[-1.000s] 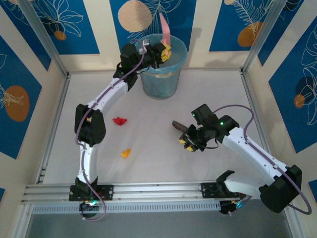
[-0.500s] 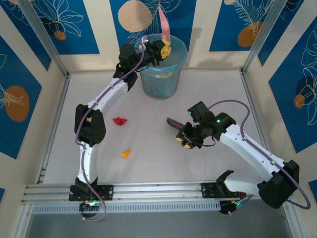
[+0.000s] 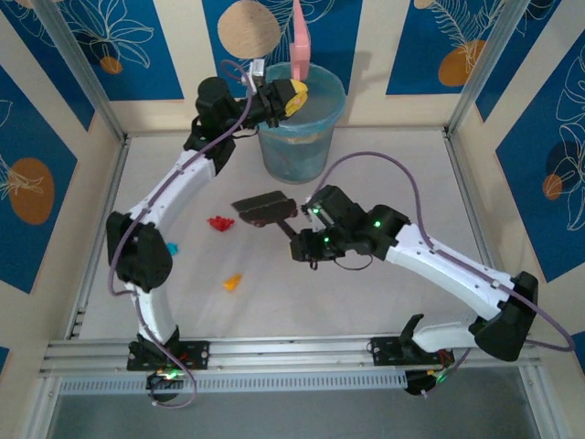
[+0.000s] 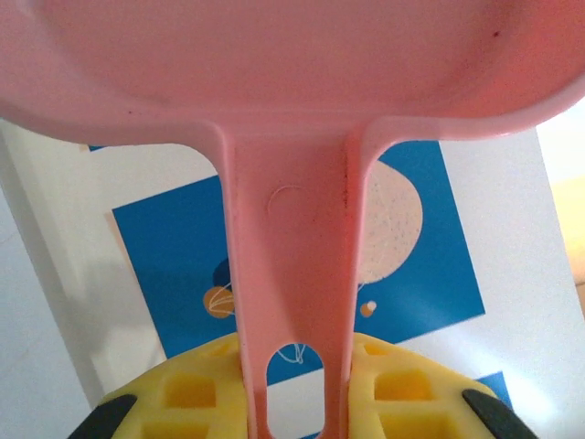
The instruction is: Sweep away the paper scraps from the table
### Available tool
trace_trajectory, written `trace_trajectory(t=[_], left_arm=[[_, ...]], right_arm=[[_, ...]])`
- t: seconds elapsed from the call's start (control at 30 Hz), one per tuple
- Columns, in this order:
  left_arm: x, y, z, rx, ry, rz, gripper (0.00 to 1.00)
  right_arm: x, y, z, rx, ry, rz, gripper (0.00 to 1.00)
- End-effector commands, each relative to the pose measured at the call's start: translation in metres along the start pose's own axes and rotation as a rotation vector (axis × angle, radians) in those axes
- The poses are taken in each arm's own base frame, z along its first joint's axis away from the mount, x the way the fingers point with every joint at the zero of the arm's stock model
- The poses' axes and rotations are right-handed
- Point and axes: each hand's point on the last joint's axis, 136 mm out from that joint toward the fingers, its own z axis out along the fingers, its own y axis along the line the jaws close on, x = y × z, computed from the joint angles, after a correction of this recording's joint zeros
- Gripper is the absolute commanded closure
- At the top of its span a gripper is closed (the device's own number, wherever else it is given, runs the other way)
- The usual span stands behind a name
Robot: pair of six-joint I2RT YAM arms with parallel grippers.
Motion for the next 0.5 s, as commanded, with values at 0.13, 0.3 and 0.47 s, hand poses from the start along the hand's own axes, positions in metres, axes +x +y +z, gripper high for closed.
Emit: trace_trajectory(t=[0.13,0.3,0.47], left_arm=[[0.012,0.003,-0.061,-0.097,-0.031,0.121,1.0],[0.014,0.019,-0.108,-0.236,-0.104,0.155,1.0],[0.013,0.045,-0.159,-0.4,-0.193,0.129,1.0]], right_arm=[[0.011,0.04,0.023,-0.012,0.026,-0.478,1.0],[0.032,0.045,0.046,0.001,0.115,-0.578,1.0],[0.055,0.041,0.061,0.054,0.203,-0.669,1.0]])
